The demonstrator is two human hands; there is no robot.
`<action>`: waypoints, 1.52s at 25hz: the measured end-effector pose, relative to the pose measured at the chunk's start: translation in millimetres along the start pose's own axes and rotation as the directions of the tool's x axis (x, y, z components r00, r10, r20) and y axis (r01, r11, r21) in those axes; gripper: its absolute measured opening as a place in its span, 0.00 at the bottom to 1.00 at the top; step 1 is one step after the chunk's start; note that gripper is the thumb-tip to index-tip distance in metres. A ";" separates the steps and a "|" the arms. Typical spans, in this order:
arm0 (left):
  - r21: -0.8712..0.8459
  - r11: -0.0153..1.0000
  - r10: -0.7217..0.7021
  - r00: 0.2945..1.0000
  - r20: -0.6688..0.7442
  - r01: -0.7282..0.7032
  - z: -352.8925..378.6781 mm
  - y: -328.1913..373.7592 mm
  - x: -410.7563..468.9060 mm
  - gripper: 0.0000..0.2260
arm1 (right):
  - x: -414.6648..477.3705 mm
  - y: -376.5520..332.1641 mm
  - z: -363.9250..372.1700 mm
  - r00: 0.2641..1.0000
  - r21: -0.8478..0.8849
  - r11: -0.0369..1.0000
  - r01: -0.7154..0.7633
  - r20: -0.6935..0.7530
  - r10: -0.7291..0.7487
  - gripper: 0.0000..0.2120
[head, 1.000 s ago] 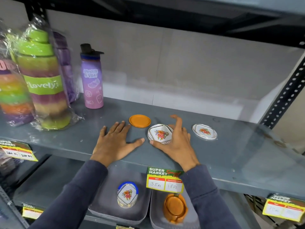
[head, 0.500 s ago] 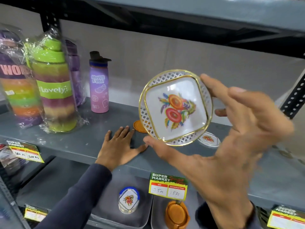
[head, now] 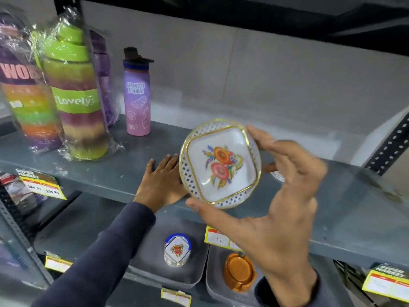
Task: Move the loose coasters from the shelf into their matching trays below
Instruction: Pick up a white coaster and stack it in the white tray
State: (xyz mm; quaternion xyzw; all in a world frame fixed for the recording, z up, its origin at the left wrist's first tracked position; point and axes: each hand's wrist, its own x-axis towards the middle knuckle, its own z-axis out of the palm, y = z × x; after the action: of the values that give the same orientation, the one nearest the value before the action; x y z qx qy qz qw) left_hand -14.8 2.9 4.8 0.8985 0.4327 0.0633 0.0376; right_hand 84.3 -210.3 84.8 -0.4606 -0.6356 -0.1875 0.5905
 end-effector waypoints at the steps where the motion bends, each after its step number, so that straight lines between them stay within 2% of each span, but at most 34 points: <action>1: 0.004 1.000 -0.007 1.000 -0.011 0.007 11.0 -5.4 4.7 0.32 | -14.2 6.8 10.4 0.998 0.026 0.998 -0.065 0.011 0.064 0.44; 4: -0.046 0.999 0.010 0.998 -0.067 -0.013 20.8 -5.0 12.3 0.32 | -75.3 23.8 32.9 0.959 0.098 0.959 -0.265 0.129 0.252 0.46; 7: -0.147 0.987 -0.068 0.996 -0.062 0.058 11.1 5.1 12.3 0.37 | -141.3 47.0 57.7 0.882 0.087 0.906 -0.415 0.281 0.378 0.40; 9: -0.138 0.989 -0.070 0.996 -0.063 0.061 9.4 6.3 13.5 0.38 | -179.7 66.2 77.4 0.788 -0.008 0.856 -0.516 0.386 0.479 0.38; 11: -0.127 0.990 -0.076 0.995 -0.070 0.066 12.2 4.7 12.8 0.38 | -213.2 87.2 100.2 0.674 -0.183 0.808 -0.560 0.467 0.573 0.37; 14: -0.137 0.989 -0.064 0.993 -0.102 0.049 12.6 3.0 14.5 0.38 | -247.4 115.9 131.2 0.453 -0.358 0.706 -0.611 0.573 0.683 0.34; 16: -0.131 0.990 -0.059 0.991 -0.120 0.043 13.7 2.4 15.2 0.38 | -263.6 135.3 149.0 0.363 -0.434 0.669 -0.603 0.598 0.715 0.34; 18: -0.133 0.990 -0.064 0.988 -0.138 0.045 15.2 0.3 17.3 0.38 | -272.8 150.1 165.3 0.307 -0.493 0.642 -0.588 0.598 0.741 0.34; 22: -0.127 0.991 -0.064 0.984 -0.164 0.043 15.3 -0.8 18.5 0.38 | -282.4 168.8 187.2 0.347 -0.603 0.669 -0.436 0.573 0.743 0.37; 26: -0.127 0.991 -0.064 0.983 -0.175 0.042 17.7 0.5 19.5 0.37 | -283.2 178.1 194.4 0.325 -0.640 0.702 -0.314 0.622 0.712 0.36; 28: -0.125 0.991 -0.065 0.982 -0.175 0.043 18.3 0.4 19.9 0.37 | -284.6 181.3 195.3 0.321 -0.649 0.691 -0.318 0.612 0.723 0.36; 33: -0.113 0.993 -0.057 0.979 -0.195 0.035 17.8 0.9 19.9 0.37 | -286.5 188.0 193.6 0.210 -0.664 0.627 -0.407 0.600 0.772 0.35; 38: -0.099 0.994 -0.058 0.980 -0.193 0.040 17.3 0.4 20.1 0.37 | -280.1 195.5 189.7 0.215 -0.672 0.627 -0.393 0.597 0.773 0.27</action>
State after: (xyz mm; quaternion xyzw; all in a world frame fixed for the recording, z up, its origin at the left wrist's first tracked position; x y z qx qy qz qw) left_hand 0.4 18.1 -10.6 0.8743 0.4528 0.1705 0.0388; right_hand 98.4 -64.9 -277.7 -0.7996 -0.5574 0.1913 0.1159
